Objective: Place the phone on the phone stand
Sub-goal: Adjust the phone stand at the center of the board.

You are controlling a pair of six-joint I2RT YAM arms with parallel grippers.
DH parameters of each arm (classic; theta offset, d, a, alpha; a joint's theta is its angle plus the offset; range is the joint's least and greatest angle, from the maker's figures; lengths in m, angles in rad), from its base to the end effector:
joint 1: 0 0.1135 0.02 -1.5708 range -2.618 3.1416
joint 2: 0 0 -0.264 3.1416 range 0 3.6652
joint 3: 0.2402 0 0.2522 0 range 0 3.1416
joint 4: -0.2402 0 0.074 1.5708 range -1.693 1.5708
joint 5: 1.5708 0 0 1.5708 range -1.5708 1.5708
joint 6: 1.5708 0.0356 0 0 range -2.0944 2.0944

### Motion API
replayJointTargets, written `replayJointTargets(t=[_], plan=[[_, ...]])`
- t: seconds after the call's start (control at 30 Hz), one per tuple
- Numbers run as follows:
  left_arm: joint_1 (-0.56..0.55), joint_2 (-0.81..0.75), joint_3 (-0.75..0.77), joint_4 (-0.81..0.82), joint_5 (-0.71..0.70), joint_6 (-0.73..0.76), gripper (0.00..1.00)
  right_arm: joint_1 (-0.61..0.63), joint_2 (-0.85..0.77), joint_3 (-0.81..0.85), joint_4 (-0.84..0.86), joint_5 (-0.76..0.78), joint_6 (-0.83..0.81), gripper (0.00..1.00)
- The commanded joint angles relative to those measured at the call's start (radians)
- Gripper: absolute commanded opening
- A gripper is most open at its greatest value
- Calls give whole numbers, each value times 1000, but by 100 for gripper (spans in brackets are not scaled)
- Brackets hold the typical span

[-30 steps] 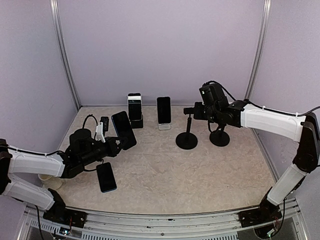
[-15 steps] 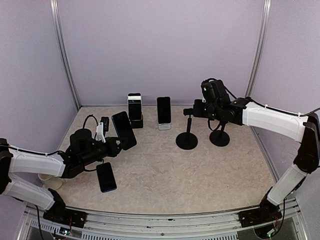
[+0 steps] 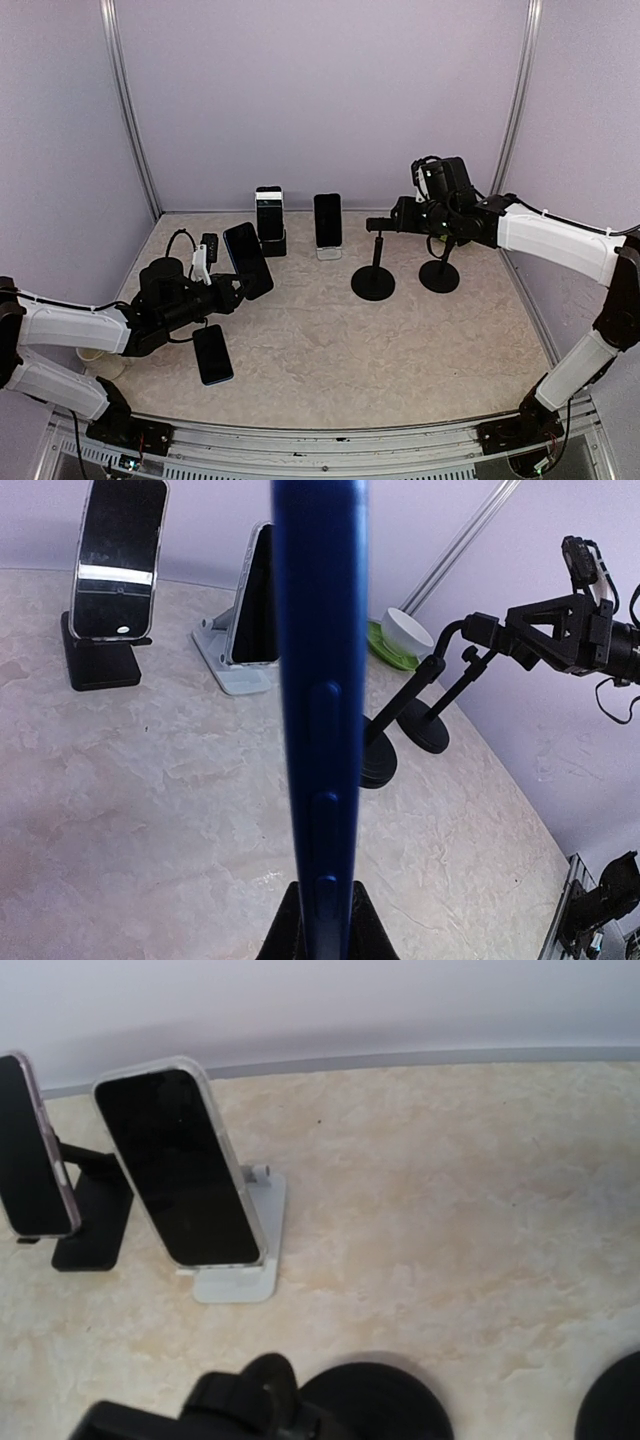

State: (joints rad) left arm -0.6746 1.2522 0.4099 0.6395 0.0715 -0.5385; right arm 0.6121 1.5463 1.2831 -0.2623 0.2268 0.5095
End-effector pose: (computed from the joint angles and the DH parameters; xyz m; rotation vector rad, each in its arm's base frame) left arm 0.1955 -0.1596 0.1993 0.1816 1.8627 -0.9244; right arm 0.2990 0.2001 0.3171 0.0300 2.1121 0.4425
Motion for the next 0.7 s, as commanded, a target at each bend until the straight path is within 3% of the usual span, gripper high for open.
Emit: replayJointTargets(t=[0.0,0.33,0.67], plan=[[-4,-15,4,82,-1,6,0,-21,-8,-10,21,-61,-11,41],[-3,-3,8,86,1,8,0,-20,-15,-49,85,-274,-12,36],[-3,14,19,100,10,4,0,-18,-76,-70,48,-221,-8,35]])
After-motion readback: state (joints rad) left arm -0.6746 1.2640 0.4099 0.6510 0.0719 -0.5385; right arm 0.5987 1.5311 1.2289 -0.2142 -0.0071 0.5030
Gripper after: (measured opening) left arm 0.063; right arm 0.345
